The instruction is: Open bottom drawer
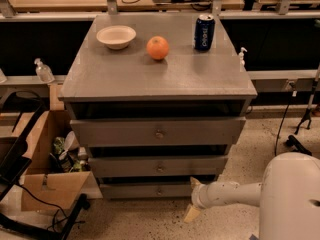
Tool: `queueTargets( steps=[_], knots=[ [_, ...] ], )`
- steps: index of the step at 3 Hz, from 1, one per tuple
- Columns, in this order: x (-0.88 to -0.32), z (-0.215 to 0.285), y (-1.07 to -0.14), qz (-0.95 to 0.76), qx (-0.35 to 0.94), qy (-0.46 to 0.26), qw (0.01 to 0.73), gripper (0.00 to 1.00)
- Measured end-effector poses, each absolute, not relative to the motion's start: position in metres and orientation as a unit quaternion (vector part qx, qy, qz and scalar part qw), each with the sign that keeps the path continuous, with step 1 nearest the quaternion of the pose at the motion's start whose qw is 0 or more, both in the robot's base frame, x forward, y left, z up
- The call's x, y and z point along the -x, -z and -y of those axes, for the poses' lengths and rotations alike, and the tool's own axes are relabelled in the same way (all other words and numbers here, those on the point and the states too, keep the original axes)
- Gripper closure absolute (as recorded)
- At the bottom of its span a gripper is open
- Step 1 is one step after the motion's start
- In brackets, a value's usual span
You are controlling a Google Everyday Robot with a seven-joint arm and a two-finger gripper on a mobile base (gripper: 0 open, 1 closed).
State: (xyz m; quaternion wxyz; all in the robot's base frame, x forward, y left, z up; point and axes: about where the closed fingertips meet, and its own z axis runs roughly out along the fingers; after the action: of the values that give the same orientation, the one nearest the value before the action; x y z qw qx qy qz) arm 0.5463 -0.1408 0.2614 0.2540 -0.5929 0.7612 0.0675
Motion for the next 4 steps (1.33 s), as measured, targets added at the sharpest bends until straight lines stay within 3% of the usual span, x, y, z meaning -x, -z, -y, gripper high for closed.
queueTargets(
  steps=[2,4],
  knots=[
    [-0.573,0.14,-0.195,-0.755,0.624,-0.062,0.193,0.0],
    [-0.599,0.137,-0.167,-0.738,0.65,-0.05,0.171,0.47]
  ],
)
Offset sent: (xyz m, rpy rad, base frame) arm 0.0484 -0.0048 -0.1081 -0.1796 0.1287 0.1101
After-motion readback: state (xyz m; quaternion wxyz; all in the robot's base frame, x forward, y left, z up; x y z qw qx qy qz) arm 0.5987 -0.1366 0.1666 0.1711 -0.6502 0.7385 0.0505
